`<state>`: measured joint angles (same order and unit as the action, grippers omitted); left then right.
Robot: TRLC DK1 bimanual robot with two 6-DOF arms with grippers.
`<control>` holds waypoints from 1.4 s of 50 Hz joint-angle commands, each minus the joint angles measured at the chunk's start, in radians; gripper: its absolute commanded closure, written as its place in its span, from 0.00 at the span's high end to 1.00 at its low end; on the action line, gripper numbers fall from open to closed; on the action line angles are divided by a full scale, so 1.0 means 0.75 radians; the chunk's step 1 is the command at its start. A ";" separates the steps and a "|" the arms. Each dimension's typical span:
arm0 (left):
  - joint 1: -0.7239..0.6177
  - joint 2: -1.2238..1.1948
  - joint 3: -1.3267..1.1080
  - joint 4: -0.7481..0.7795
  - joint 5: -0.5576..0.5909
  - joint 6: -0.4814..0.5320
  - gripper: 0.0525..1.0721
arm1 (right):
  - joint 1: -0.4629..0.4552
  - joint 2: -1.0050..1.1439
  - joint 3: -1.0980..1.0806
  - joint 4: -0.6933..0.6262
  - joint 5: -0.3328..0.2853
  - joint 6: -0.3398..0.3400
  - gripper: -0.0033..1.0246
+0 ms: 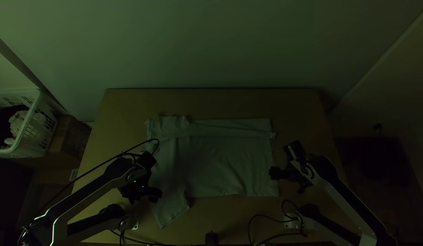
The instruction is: Fold the t-shirt
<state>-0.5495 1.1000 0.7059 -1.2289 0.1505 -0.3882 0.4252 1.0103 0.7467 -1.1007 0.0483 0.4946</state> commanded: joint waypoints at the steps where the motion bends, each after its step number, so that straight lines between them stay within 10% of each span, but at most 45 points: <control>1: -0.016 0.067 -0.031 0.004 0.016 0.021 0.89 | 0.002 0.036 -0.051 0.001 -0.025 -0.019 0.88; 19: -0.034 0.225 -0.054 0.107 -0.004 0.039 0.87 | 0.004 0.126 -0.112 0.003 -0.122 -0.081 0.88; 32: -0.036 0.321 -0.054 0.145 -0.006 0.045 0.64 | 0.010 0.205 -0.137 0.003 -0.160 -0.107 0.87; 44: -0.045 0.309 -0.054 0.213 -0.029 0.055 0.02 | 0.016 0.226 -0.153 0.003 -0.169 -0.124 0.87; 70: -0.006 0.235 0.018 0.141 -0.037 0.074 0.03 | 0.069 0.308 -0.163 -0.025 -0.210 -0.122 0.67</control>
<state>-0.5674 1.2949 0.7017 -1.1213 0.1345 -0.3401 0.4610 1.2125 0.6529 -1.1030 -0.0990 0.4103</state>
